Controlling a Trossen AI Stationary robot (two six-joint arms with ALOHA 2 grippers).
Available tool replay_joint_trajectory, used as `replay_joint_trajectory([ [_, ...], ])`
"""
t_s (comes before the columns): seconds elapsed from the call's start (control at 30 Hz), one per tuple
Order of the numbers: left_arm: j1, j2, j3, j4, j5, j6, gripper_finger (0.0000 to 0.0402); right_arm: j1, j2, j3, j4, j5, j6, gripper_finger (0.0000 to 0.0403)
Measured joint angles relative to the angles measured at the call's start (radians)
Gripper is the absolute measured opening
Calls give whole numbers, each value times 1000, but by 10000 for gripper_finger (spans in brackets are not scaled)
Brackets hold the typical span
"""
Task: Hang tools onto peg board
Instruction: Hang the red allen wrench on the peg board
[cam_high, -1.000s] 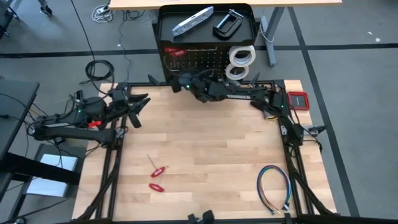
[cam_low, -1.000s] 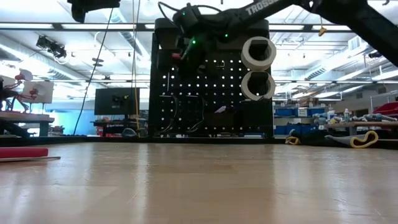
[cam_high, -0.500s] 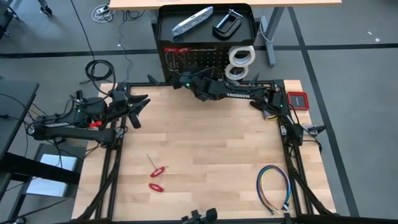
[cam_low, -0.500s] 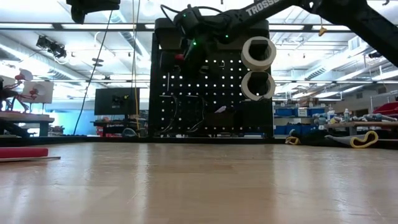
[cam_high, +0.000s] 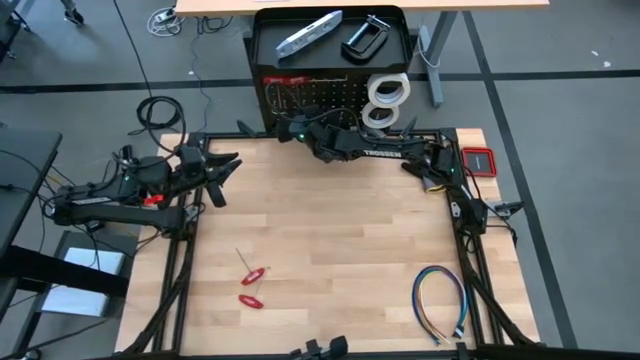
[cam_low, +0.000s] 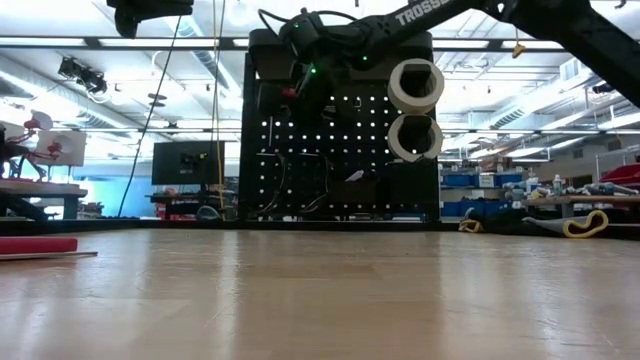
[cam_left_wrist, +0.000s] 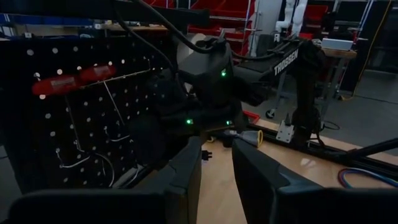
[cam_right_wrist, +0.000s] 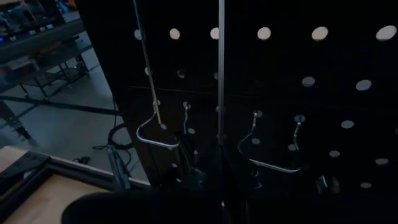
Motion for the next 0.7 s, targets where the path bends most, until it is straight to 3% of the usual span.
replay_joint_trajectory([
  [0.3, 0, 0, 0, 1, 0, 0, 97, 22, -1, 0, 44, 10, -71, 3],
  [0.53, 0, 0, 0, 2, 0, 2, 97, 20, 6, 0, 78, -41, -95, 3],
  [0.7, 0, 0, 0, 0, 0, 2, 97, 8, 32, 0, 125, -140, -122, 3],
])
